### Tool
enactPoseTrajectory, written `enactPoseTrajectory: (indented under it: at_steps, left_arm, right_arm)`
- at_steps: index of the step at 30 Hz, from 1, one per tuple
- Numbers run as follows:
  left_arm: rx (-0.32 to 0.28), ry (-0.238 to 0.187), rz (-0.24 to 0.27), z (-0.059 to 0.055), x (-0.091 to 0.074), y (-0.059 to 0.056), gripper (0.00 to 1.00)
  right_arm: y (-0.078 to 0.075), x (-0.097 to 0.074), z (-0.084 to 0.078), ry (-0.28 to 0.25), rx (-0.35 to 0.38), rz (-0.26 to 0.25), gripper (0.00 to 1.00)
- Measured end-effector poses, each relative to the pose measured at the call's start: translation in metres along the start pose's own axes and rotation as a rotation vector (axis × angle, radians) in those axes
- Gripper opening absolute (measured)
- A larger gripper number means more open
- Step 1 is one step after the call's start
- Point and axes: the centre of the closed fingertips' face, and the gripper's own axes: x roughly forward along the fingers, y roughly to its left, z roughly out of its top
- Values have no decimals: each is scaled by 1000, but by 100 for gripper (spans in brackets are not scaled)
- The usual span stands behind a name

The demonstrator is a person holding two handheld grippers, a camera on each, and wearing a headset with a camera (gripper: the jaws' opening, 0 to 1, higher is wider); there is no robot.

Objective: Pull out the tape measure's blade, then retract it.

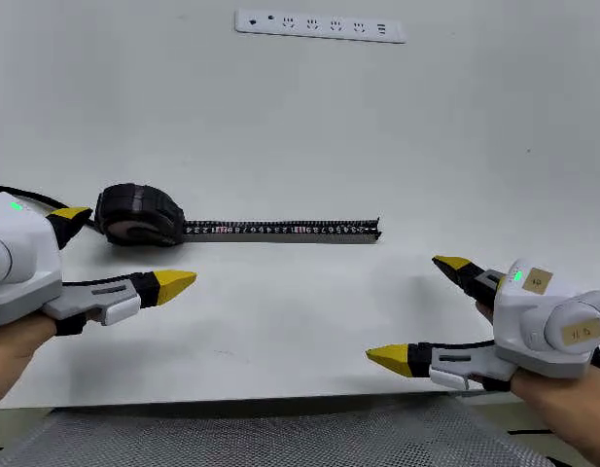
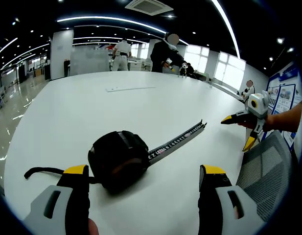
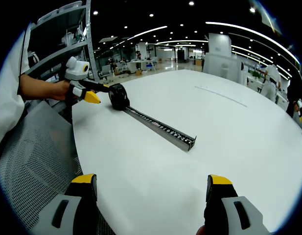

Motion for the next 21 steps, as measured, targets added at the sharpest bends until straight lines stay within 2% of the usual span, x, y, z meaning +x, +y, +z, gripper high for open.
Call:
enactPoseTrajectory:
  at_steps: [6,13,15,19,21]
  left_arm:
    - [7,7,5,-2,0,0,89]
    - [-27,4,31,-2,4,-1,90]
    - [-48,-4,50,-1,5,0,90]
    - [-36,7,79,-2,9,1,89]
    - [-66,-1,89,1,11,1,90]
  right_arm:
    - [2,0,2,-6,0,6,90]
    - [3,2,2,-6,-1,12,88]
    - [2,2,3,-6,-1,17,86]
    - [-1,3,6,-4,-11,22,83]
    - [-5,4,8,2,-29,22,80]
